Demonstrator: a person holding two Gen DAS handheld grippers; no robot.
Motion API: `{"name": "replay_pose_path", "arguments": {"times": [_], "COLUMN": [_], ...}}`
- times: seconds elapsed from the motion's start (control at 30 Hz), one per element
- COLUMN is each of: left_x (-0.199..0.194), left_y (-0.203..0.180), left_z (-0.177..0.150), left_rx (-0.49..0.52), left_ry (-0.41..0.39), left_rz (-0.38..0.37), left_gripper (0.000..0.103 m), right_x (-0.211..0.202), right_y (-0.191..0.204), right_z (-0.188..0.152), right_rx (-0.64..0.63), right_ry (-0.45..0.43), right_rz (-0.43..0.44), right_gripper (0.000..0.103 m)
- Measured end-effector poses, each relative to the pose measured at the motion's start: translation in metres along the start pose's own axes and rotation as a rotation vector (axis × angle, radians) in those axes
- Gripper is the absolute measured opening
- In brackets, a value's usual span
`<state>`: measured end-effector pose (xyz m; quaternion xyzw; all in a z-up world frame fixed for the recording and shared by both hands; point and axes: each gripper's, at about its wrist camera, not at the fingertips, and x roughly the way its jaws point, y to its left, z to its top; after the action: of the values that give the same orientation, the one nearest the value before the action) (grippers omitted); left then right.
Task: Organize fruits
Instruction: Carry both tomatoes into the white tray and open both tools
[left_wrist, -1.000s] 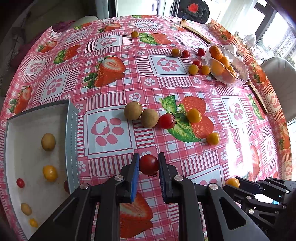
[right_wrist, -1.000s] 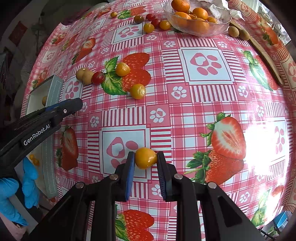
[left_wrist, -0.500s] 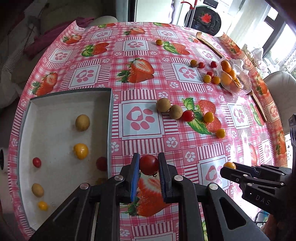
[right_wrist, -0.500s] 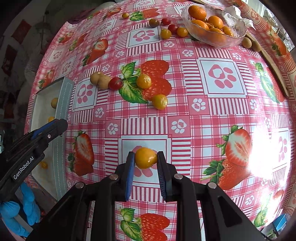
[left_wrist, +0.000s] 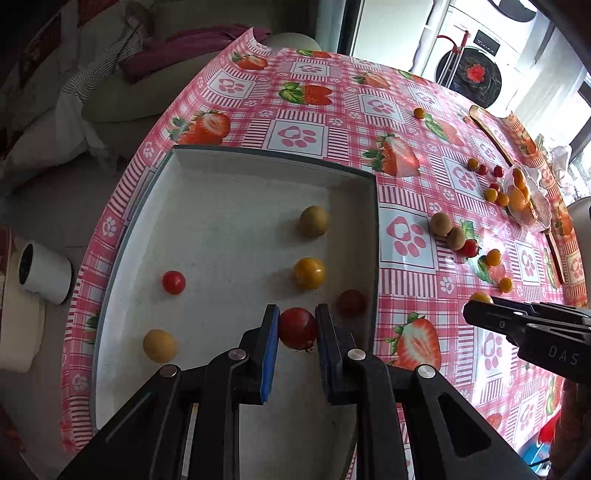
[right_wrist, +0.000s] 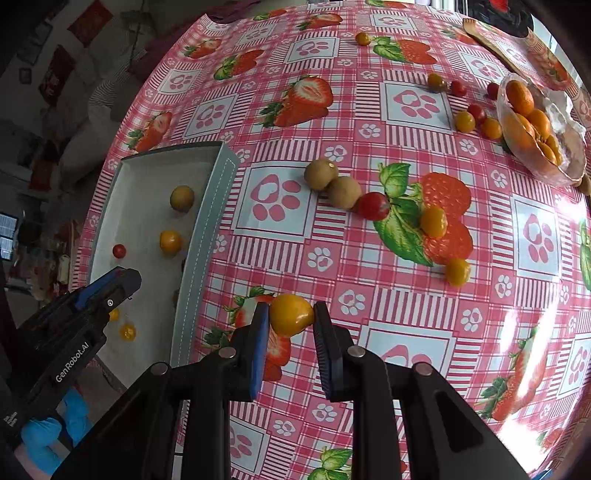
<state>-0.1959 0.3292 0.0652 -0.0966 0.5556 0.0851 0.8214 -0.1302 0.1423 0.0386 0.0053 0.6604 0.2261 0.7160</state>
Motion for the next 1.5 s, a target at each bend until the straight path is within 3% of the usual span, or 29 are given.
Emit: {"name": "replay_pose_path", "arguments": {"times": [0.3, 0.7, 1.13, 1.43, 1.47, 1.5], "left_x": [0.018, 0.039, 0.043, 0.04, 0.04, 0.04], "left_y": [0.037, 0.045, 0.047, 0.042, 0.04, 0.037], "left_z": [-0.001, -0.007, -0.005, -0.008, -0.009, -0.01], "left_rx": [-0.057, -0.029, -0.037, -0.013, -0.003, 0.005], "left_ry": [0.003, 0.03, 0.032, 0.022, 0.022, 0.02], "left_rz": [0.07, 0.094, 0.088, 0.107, 0.107, 0.105], "left_gripper": [0.021, 0.021, 0.021, 0.021, 0.022, 0.03], "right_x": [0.018, 0.067, 0.114, 0.117, 0.116, 0.114], "right_y": [0.069, 0.132, 0.158, 0.168, 0.166, 0.164], "right_z": [0.047, 0.09, 0.105, 0.106, 0.107, 0.108], "right_rx": [-0.115, -0.222, -0.264, -0.292, -0.286, -0.279], "right_ry": [-0.01, 0.053, 0.135, 0.129, 0.133, 0.131], "right_rz": [0.074, 0.115, 0.059, 0.045, 0.057, 0.069], "right_gripper": [0.026, 0.026, 0.027, 0.027, 0.028, 0.03]}}
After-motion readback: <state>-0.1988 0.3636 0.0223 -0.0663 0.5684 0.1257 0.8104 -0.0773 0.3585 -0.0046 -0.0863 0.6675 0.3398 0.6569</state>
